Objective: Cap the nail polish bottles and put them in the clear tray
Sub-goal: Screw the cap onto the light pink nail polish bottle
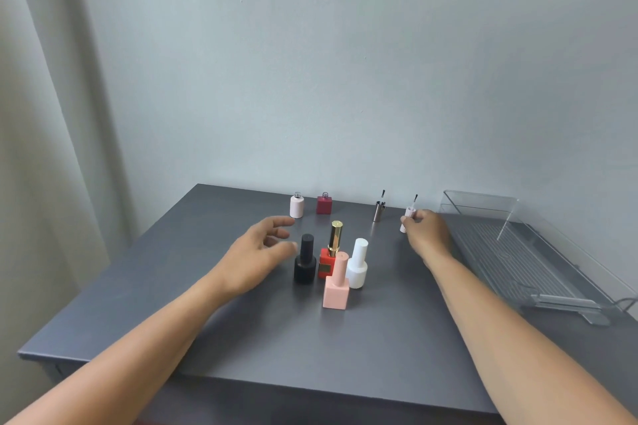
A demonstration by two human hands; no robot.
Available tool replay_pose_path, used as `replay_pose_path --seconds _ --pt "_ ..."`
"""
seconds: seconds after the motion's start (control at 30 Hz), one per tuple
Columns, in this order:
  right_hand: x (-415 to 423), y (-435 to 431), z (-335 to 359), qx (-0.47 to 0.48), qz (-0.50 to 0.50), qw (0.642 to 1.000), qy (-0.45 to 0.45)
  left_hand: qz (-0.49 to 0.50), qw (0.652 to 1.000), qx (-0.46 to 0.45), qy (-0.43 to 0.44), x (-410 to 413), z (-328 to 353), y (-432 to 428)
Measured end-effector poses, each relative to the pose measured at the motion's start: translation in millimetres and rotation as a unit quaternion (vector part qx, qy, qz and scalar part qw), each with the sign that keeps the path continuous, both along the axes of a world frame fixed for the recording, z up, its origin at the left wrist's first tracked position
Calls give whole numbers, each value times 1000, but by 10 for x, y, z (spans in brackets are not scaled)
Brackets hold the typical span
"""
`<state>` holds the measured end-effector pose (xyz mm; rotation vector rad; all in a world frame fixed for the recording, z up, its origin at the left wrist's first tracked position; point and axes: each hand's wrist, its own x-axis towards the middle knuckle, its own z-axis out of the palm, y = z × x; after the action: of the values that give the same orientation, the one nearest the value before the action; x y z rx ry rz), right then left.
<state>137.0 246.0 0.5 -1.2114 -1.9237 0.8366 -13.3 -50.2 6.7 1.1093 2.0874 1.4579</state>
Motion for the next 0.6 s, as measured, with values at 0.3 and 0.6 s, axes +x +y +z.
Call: replay_pose_path --seconds 0.3,0.6 --pt "89 -74 -21 -30 29 999 28 140 988 -39 49 -577 -14 576" --pt "93 -117 -29 -26 32 999 32 170 964 -134 152 -753 -136 1070"
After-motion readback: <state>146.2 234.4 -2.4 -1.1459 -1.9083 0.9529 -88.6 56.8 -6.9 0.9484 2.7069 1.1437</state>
